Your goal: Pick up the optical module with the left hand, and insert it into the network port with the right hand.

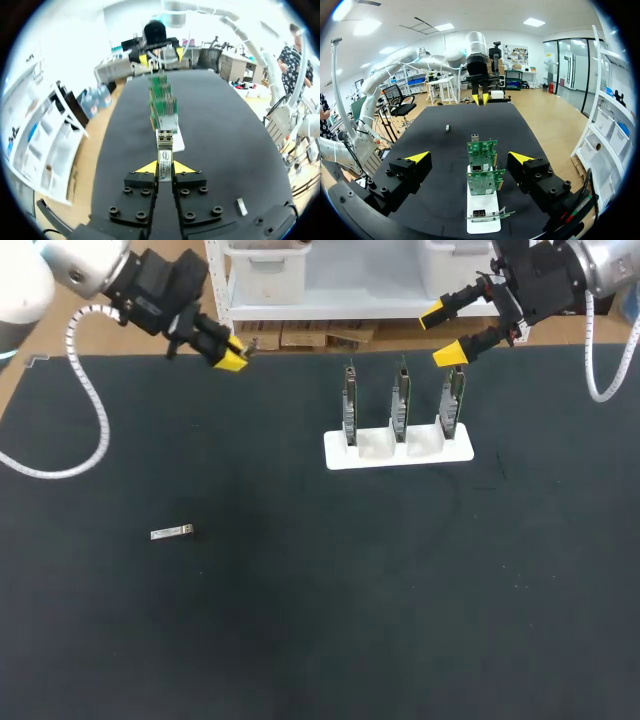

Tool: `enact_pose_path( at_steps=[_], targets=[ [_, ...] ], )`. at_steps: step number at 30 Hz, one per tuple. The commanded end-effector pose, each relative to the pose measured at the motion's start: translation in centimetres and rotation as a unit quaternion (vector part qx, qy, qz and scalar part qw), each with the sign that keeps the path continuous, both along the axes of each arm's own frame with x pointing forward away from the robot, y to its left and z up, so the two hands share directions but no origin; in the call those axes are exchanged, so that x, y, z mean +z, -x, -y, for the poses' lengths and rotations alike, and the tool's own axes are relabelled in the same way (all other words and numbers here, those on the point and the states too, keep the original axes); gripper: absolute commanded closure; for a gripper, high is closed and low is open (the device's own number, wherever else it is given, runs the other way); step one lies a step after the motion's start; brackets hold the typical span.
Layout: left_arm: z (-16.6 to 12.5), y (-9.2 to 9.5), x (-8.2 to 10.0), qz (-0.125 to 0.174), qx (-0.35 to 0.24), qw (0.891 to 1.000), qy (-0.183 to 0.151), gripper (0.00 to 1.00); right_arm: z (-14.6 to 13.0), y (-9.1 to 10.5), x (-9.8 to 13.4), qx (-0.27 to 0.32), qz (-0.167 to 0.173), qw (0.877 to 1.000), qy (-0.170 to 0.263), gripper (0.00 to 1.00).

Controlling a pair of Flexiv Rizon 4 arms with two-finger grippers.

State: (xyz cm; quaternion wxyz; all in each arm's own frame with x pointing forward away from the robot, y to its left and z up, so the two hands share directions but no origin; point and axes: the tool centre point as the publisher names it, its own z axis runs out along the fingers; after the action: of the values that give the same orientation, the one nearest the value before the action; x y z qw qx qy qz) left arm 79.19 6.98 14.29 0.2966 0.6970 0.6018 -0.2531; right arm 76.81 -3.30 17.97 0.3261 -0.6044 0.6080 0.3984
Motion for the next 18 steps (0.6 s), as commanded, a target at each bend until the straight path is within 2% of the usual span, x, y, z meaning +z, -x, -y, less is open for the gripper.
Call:
enact_pose_path(
  at_steps=[1, 4, 9, 14, 18],
  targets=[
    [2.1, -1.8, -0.2, 0.012, -0.035, 0.999, 0.028, 1.0, 0.0, 0.2, 0.0, -0.002, 0.001, 1.0, 0.0, 0.0],
    [3.4, -2.5, 0.3, 0.012, -0.048, 0.998, 0.032, 1.0, 0.0, 0.2, 0.0, -0.002, 0.001, 1.0, 0.0, 0.0],
    [4.8, -3.3, 1.3, -0.007, -0.06, 0.995, 0.08, 1.0, 0.0, 0.2, 0.0, -0.002, 0.001, 1.0, 0.0, 0.0],
    [6.2, -3.4, 2.3, -0.019, -0.074, 0.994, 0.082, 1.0, 0.0, 0.2, 0.0, -0.002, 0.001, 1.0, 0.0, 0.0],
    [6.8, -3.3, 2.5, -0.029, -0.086, 0.991, 0.099, 1.0, 0.0, 0.2, 0.0, -0.002, 0.001, 1.0, 0.0, 0.0]
  ],
)
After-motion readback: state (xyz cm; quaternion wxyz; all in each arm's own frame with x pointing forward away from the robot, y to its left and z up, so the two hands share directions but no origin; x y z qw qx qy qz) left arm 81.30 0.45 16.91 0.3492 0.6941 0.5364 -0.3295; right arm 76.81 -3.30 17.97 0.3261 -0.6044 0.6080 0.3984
